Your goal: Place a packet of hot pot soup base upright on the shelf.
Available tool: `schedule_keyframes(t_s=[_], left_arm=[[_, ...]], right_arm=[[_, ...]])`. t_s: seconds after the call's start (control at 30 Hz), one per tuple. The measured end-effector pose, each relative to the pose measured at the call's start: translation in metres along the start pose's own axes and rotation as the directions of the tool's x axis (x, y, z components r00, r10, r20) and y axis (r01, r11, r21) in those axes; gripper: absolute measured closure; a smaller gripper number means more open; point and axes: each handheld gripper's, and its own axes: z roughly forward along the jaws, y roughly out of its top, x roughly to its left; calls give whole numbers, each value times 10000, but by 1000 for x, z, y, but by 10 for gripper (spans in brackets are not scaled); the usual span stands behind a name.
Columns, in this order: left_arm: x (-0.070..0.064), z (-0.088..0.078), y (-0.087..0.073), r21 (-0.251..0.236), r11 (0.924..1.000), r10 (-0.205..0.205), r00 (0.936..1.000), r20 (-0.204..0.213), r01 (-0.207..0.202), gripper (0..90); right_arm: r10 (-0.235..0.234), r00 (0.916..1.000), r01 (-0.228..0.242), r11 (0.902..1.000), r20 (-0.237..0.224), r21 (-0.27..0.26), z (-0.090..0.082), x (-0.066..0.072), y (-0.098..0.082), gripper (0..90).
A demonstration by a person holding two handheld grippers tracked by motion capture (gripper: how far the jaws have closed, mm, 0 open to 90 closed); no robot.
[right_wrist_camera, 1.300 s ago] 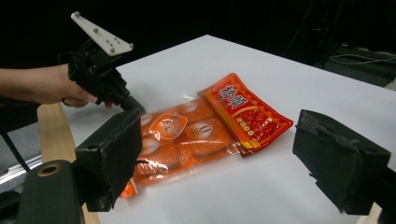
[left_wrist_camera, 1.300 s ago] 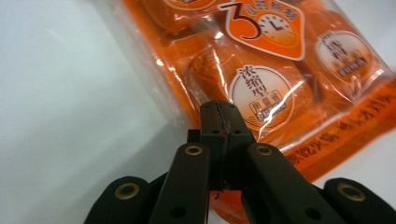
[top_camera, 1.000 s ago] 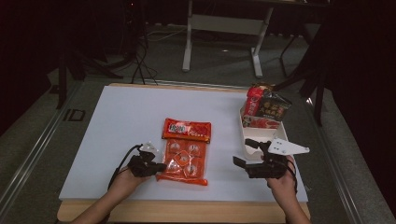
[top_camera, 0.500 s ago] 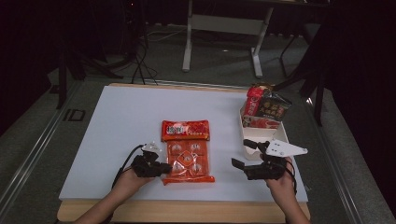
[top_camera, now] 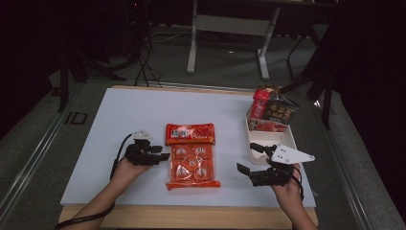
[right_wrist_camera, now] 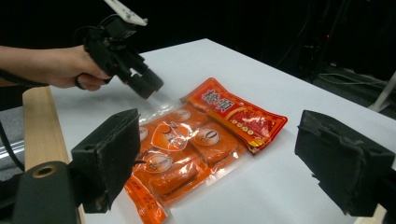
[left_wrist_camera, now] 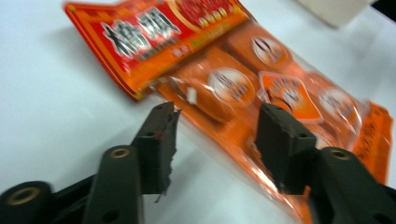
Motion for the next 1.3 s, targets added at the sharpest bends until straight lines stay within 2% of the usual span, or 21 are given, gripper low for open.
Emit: schedule_keyframes(t_s=[0.1, 0.17, 0.2, 0.27, 0.3, 0.4, 0.47, 0.5, 0.57, 0.8, 0.9, 0.97, 1.13, 1.2, 1.23, 1.3], left_arm=[[9, 5, 5, -62, 10000, -44, 9995, -306, 43, 441], [15, 9, 8, -124, 9995, -305, 9988, -393, 301, 440], [18, 11, 10, -97, 9996, -254, 9983, -515, 250, 440], [21, 15, 13, 2, 9999, -127, 9975, -696, 127, 427], [24, 18, 15, 33, 10000, -58, 9962, -868, 61, 426], [33, 25, 18, 72, 9997, -244, 9942, -1045, 253, 423], [37, 30, 21, 86, 9993, -347, 9935, -1084, 358, 409], [39, 31, 22, -3, 9993, -382, 9939, -1037, 384, 406], [42, 35, 24, -7, 9989, -459, 9936, -1028, 461, 404], [50, 49, 29, 258, 9974, -637, 9917, -1117, 670, 417], [53, 54, 29, 351, 9968, -667, 9904, -1213, 715, 425], [54, 56, 29, 369, 9975, -549, 9908, -1238, 599, 437], [53, 60, 31, 277, 9978, -569, 9939, -944, 597, 494], [50, 63, 32, 385, 9980, -465, 9956, -818, 498, 528], [50, 64, 33, 417, 9974, -558, 9966, -605, 584, 544], [47, 66, 34, 483, 9974, -512, 9977, -437, 534, 579]], right_arm=[[197, 9998, -198, 9998, -25, -18, -1, 1, 0, 139], [293, 9996, -293, 9995, 58, 82, -1, 1, 1, 135], [347, 9994, -348, 9994, 84, 77, -1, 1, 1, 134], [542, 9984, -542, 9985, -155, 20, -2, 1, 1, 127], [524, 9986, -524, 9986, -50, 11, -2, 1, 1, 118], [324, 9986, -322, 9995, 407, -60, -1, 4, 1, 109], [332, 9988, -329, 9994, 369, -88, -1, 5, 1, 105], [283, 9981, -282, 9996, 549, -24, -1, 5, 1, 105], [271, 9988, -274, 9996, 406, 50, 0, 6, 0, 105], [-21, 9992, 4, 9991, 408, 416, 5, 11, -1, 106], [-1, 9994, -14, 9990, 332, 436, 6, 11, -2, 108], [110, 9995, -123, 9989, 281, 454, 6, 10, -3, 109], [246, 9993, -258, 9988, 285, 423, 5, 8, -3, 127], [261, 9993, -272, 9988, 280, 411, 5, 8, -3, 128], [302, 9992, -313, 9985, 270, 438, 5, 8, -3, 128], [322, 9991, -333, 9986, 271, 419, 5, 7, -3, 128]])
